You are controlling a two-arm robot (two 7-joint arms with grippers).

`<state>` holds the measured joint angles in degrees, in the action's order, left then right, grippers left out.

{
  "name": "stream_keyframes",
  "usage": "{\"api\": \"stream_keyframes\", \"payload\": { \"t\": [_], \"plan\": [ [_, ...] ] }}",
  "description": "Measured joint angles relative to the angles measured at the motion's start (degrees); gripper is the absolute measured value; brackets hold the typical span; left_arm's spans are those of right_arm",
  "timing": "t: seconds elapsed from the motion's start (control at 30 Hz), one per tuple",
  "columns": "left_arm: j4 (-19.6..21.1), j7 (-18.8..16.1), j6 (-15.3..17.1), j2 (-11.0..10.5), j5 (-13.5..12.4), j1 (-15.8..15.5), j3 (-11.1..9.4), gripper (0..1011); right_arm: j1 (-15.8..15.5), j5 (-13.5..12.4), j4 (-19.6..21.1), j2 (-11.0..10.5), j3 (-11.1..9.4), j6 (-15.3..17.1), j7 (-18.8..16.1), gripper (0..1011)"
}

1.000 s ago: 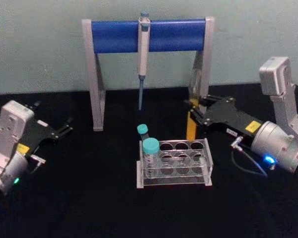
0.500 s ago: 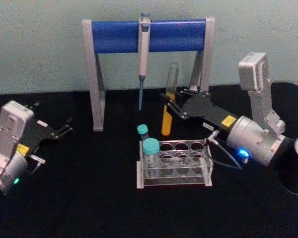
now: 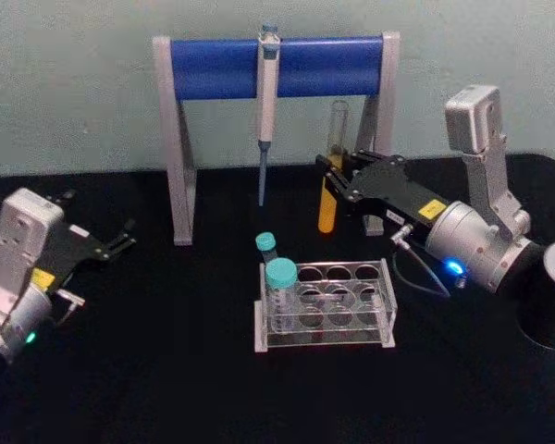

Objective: Pick up the test tube from the test tube rack, shake it, then place it back into the test tube rack.

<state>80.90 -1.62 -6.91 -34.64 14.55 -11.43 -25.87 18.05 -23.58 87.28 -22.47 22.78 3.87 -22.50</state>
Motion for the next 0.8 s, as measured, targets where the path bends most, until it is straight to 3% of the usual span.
{"api": "stream_keyframes", "payload": {
  "t": [0.8],
  "plan": [
    [0.0, 0.0, 0.0, 0.0, 0.0, 0.0, 0.0, 1001, -1.0, 0.6, 0.9, 0.0, -1.0, 0.7, -0.2, 229]
  ]
}}
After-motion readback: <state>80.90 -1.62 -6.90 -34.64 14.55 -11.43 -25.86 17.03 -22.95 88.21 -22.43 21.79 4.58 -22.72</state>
